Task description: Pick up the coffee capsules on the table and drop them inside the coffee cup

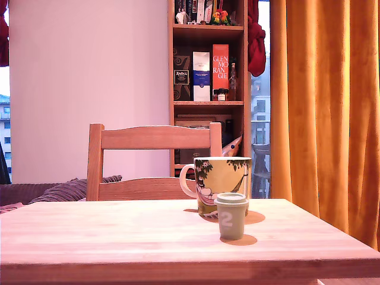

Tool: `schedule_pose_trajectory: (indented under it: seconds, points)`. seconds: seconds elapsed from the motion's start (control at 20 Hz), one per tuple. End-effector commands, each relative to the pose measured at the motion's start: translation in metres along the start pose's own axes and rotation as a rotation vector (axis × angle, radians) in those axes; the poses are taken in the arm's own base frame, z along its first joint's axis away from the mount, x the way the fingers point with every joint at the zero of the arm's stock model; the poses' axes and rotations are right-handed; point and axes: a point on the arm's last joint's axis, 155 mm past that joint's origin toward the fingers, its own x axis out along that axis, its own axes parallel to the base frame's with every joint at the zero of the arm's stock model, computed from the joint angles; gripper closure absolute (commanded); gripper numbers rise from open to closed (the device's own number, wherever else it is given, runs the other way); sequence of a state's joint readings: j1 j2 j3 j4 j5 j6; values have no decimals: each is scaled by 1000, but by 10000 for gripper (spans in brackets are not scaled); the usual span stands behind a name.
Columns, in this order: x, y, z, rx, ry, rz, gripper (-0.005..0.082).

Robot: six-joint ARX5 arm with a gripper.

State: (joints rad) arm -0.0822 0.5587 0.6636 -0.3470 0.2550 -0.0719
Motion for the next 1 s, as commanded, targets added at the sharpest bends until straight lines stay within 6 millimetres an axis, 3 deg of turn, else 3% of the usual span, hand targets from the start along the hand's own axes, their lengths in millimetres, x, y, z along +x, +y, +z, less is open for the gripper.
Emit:
schedule_pose_trajectory:
  seconds: [0.0,0.35,0.65,0.8,0.95]
  points:
    - [-11,-9,-27,-53,84,-38,788]
    - [-10,-10,-21,-45,57,-47,788]
    - [-11,-34,-3,61,-18,-168,788]
    - [-8,-52,-12,83,-27,-271,788]
    - [-2,-59,-36,48,-7,-310,788]
